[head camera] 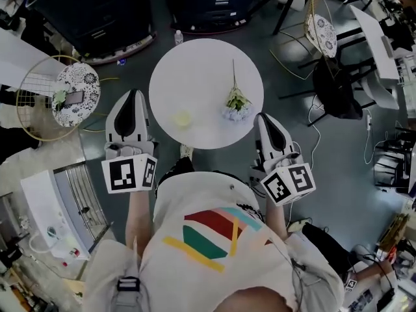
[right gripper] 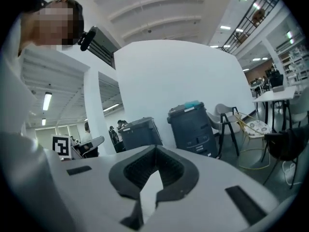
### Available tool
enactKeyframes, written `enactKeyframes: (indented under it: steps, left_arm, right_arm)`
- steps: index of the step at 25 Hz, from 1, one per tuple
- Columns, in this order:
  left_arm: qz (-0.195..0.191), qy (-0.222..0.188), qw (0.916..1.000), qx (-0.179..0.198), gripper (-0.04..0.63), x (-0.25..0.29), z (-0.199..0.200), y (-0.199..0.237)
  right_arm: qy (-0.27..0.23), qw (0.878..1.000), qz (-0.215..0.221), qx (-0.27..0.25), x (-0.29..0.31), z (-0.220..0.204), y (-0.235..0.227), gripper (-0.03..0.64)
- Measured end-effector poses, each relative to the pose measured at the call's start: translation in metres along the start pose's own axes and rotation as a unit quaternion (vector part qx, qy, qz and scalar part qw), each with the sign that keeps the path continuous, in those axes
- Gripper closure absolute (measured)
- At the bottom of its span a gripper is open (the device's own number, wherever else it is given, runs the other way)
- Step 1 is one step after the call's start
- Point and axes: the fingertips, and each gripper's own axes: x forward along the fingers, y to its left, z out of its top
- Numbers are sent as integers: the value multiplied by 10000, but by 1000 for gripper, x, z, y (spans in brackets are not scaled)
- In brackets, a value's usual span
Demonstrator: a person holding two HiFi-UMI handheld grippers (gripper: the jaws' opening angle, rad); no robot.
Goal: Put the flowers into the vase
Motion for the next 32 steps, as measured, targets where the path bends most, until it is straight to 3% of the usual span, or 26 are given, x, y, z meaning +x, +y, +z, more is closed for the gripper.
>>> enactKeyframes:
  steps: [2, 6, 9, 12, 17, 20, 23, 27, 29, 32]
  left_arm:
    - [-68, 16, 10000, 6, 588, 14, -5, 9]
    - [-70, 236, 9995, 201, 588, 27, -23, 29]
    - [166, 240, 9996, -2, 588, 33, -24, 46]
    - [446, 229, 9987, 80, 588, 36, -20, 54]
    - [739, 350, 9964, 224, 588, 41, -18, 48]
    - [953, 344, 9946, 223, 588, 47, -14, 48]
    - [1266, 346, 9910, 264, 588, 43, -16, 53]
    - [1798, 411, 9827, 143, 588, 30, -24, 53]
    - [2042, 500, 9776, 133, 588, 22, -31, 50]
    - [2455, 548, 9678, 110, 588, 7, -40, 51]
  right_arm:
    - [-38, 9997, -67, 218, 15, -1, -2, 604]
    - [9, 9997, -141, 187, 39, -6, 8, 605]
    - [102, 9999, -68, 94, 56, -9, 10, 606]
    - [74, 9998, -74, -176, 71, -7, 0, 606]
    - [31, 9988, 442, -229, 104, 16, -15, 606]
    - [-247, 9919, 900, -860, 120, 34, -21, 606]
    - [-434, 9744, 1335, -1755, 135, 45, -27, 606]
    - [-325, 9442, 2307, -2327, 147, 50, -32, 604]
    - [-361, 9159, 3004, -2639, 146, 50, -25, 604]
    - [-341, 8608, 3870, -3288, 147, 41, -11, 595]
